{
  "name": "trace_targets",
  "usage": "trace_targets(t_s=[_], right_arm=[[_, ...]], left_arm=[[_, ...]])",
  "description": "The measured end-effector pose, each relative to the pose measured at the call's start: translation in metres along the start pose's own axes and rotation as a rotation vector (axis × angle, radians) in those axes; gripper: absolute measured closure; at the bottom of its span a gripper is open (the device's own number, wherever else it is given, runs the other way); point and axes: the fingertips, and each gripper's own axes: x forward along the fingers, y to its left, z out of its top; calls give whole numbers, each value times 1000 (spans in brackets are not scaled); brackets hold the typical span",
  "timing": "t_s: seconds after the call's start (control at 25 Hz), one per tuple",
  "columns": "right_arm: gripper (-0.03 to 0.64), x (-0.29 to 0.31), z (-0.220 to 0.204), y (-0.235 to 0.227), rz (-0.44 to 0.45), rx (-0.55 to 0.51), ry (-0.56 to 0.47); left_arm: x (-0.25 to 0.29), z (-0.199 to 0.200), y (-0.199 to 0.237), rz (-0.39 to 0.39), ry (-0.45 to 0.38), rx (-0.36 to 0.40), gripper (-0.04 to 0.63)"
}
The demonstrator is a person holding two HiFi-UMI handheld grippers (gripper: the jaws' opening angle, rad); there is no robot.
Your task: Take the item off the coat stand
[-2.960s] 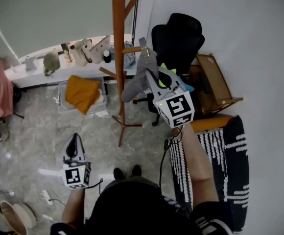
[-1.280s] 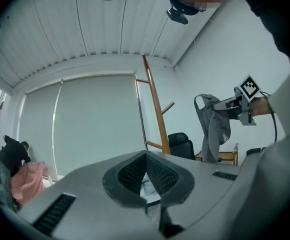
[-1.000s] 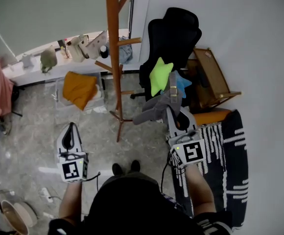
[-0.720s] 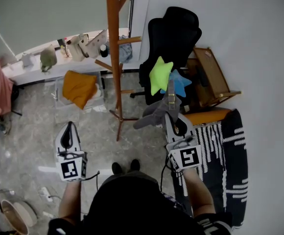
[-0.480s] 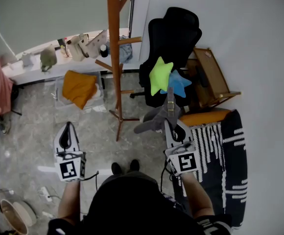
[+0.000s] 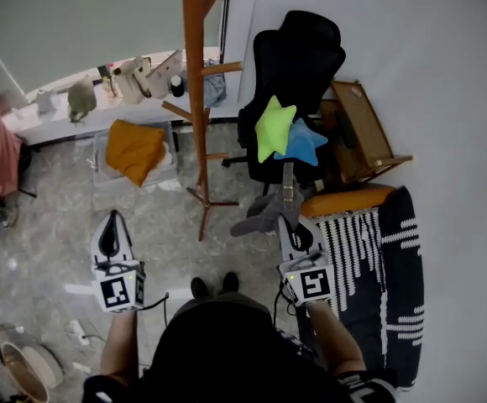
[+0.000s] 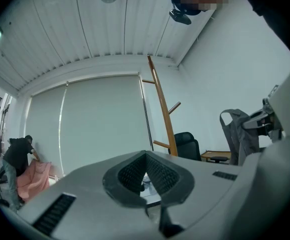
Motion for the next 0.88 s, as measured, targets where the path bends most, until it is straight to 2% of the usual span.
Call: trace_targets(t_s=[0.2, 0.52, 0.88], right_arm=[[586, 4, -7, 2, -2, 8, 9], [584, 10, -16, 6, 8, -6, 26], [584, 13, -24, 7, 13, 17, 41]], left_arm=[[2, 4, -1, -11, -14, 7, 572], [1, -5, 4, 21, 5, -3, 572], [3, -9, -2, -3, 2, 9, 572]])
